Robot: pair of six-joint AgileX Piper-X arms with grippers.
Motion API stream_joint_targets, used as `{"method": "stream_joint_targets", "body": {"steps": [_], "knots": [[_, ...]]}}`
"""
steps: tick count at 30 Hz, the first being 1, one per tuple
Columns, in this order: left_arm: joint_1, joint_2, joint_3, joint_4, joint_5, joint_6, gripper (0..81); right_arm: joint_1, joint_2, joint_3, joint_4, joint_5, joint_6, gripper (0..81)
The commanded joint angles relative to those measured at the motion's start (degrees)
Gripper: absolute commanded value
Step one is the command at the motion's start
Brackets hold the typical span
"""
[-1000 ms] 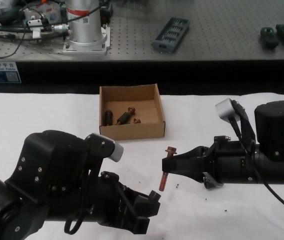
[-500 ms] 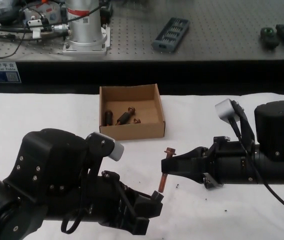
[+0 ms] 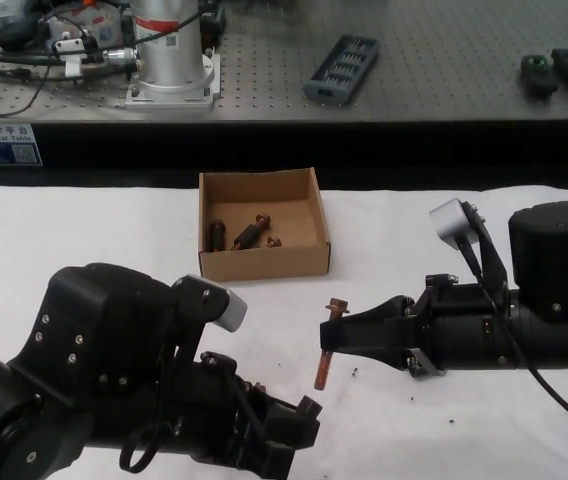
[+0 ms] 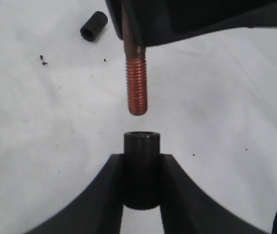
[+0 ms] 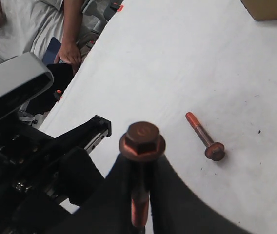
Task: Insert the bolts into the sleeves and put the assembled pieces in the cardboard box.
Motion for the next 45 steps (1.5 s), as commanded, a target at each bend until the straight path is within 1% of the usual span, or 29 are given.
{"method": "stream_joint_targets", "body": {"steps": [1,16,20,26,30,35,42,45], "knots": [[-0.32,-0.64,-0.18,0.03,-0.08,0.68,5.6,0.06,-0.07,-0.17,-0.92,-1.07,0.03,5.0],[-0.32,-0.64,-0.18,-3.57,-0.78,-0.23,5.6,0.06,-0.07,-0.17,-0.53,-1.06,-0.19,5.0],[-0.32,-0.64,-0.18,-6.59,-1.07,-2.24,5.6,0.06,-0.07,-0.17,-0.55,-1.06,-0.02,5.0],[-0.32,-0.64,-0.18,-6.94,-1.68,-2.11,3.2,0.06,-0.07,-0.17,-0.55,-1.19,0.01,5.0],[-0.32,-0.64,-0.18,-6.94,-1.68,-1.96,3.1,0.06,-0.07,-0.17,-0.55,-1.5,0.01,5.0],[-0.32,-0.64,-0.18,-6.94,-0.93,-0.98,3.1,0.06,-0.07,-0.17,-0.98,-5.5,0.01,5.0],[-0.32,-0.64,-0.18,-6.94,-0.94,-1.09,3.1,0.06,-1.46,-0.17,-0.48,-5.31,-0.41,5.0],[-0.32,-0.64,-0.18,-6.94,-1.14,-2.52,3.1,0.06,-1.44,-0.17,-0.48,-6.1,-0.41,5.0]]}}
